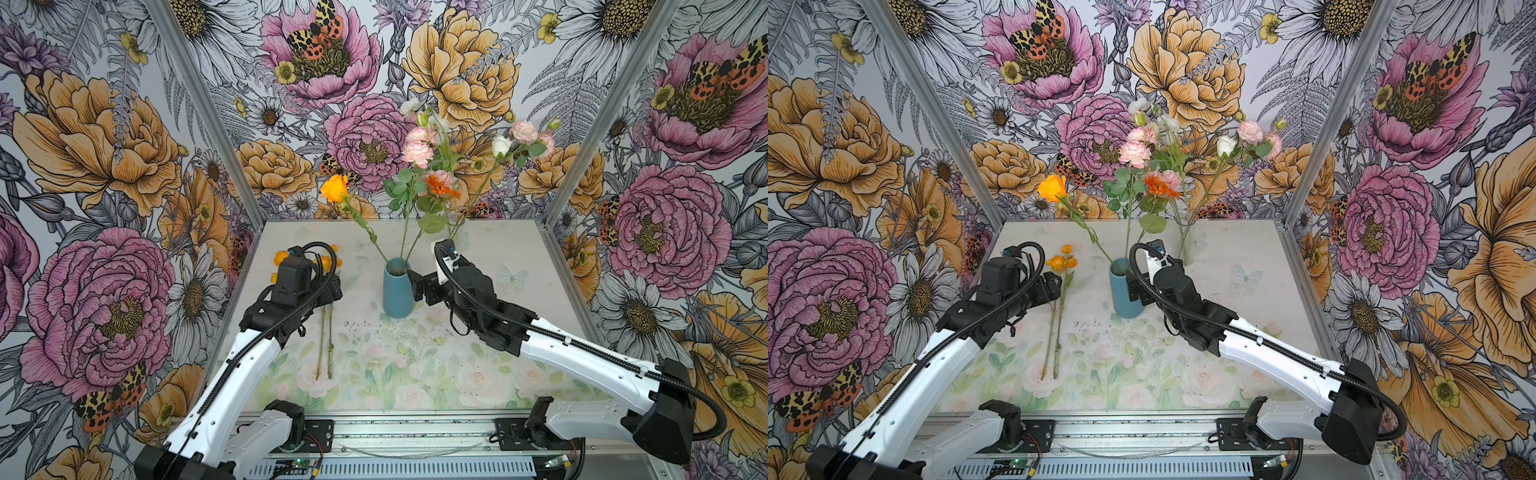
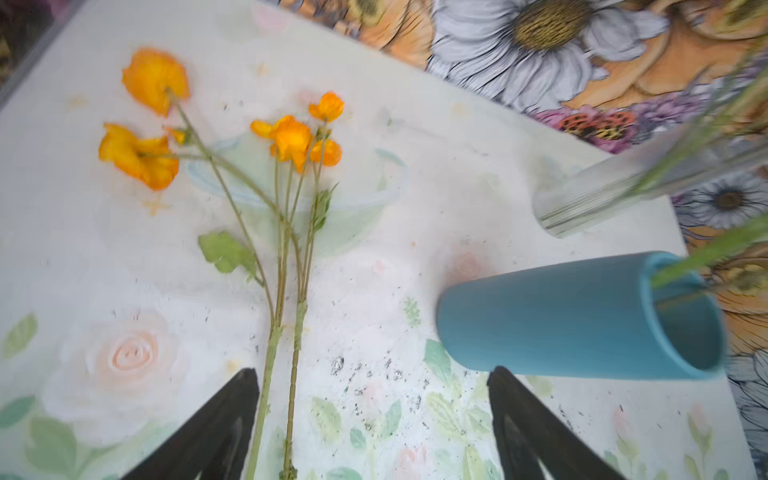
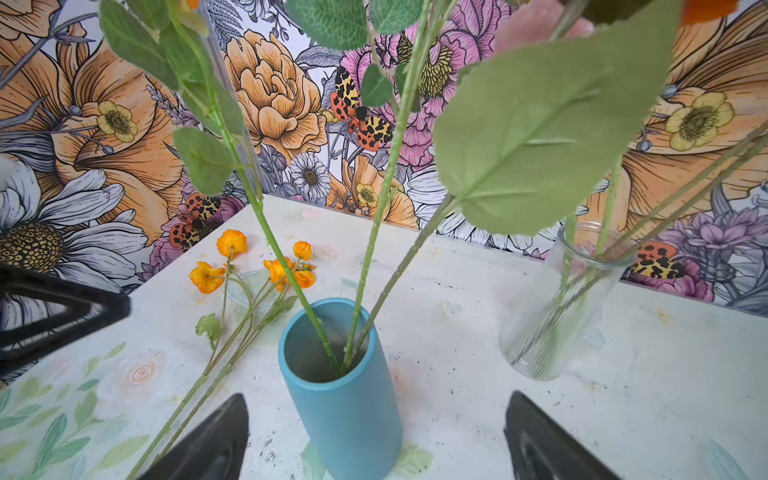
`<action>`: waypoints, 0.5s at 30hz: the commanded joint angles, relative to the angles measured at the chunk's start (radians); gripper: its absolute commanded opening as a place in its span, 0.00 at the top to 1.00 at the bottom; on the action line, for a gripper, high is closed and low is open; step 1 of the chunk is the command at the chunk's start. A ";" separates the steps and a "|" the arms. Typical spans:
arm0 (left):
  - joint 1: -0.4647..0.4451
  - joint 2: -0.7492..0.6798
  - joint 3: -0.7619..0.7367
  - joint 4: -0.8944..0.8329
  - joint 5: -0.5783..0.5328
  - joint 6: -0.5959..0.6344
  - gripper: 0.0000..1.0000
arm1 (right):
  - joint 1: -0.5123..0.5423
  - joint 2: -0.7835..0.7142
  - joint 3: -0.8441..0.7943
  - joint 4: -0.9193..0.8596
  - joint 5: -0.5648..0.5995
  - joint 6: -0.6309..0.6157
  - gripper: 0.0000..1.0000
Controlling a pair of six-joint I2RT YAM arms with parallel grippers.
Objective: Arrange the flowers into the vase
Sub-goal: 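Withdraw the right gripper from the vase while the left gripper lowers to the poppies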
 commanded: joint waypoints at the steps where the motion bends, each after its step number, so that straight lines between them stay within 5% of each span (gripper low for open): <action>1: 0.012 0.108 -0.010 -0.067 -0.079 -0.049 0.35 | 0.008 -0.060 -0.003 -0.135 -0.059 0.059 0.03; 4: 0.054 0.188 -0.033 -0.010 -0.070 -0.042 0.51 | 0.009 -0.085 0.004 -0.181 -0.226 0.073 0.03; 9: 0.113 0.295 -0.055 0.066 -0.012 -0.008 0.56 | 0.032 -0.084 -0.041 -0.182 -0.562 0.081 0.03; 15: 0.130 0.392 -0.075 0.140 0.029 0.001 0.56 | 0.075 -0.065 -0.093 -0.170 -0.532 0.071 0.03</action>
